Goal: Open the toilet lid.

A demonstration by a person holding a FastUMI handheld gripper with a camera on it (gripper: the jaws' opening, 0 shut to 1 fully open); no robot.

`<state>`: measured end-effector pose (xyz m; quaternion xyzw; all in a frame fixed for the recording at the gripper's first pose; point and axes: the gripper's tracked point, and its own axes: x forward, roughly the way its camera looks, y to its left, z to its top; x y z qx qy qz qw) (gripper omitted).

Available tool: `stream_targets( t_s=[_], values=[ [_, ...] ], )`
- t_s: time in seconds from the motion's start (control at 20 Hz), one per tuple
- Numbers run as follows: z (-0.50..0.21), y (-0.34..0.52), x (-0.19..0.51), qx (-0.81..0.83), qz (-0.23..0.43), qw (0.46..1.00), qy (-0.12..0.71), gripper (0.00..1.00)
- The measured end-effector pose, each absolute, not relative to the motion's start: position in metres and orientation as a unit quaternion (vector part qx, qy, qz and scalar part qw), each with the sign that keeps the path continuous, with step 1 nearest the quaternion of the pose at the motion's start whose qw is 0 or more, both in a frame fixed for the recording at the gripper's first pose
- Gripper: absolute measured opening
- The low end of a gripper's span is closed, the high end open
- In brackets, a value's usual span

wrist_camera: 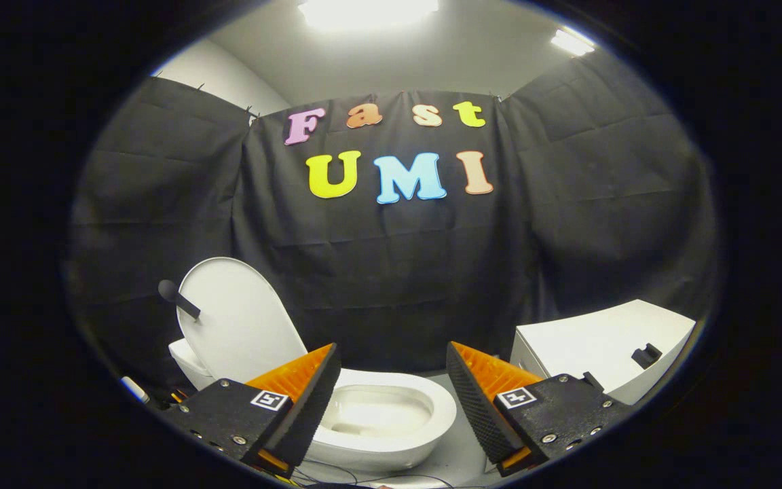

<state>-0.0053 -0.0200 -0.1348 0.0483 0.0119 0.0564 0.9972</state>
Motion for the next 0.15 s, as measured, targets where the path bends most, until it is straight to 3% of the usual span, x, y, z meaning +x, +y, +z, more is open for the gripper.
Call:
stream_targets(
  t_s=[0.15],
  values=[
    [-0.135, -0.037, -0.021, 0.05, 0.026, 0.998, -0.009, 0.96]
  ],
)
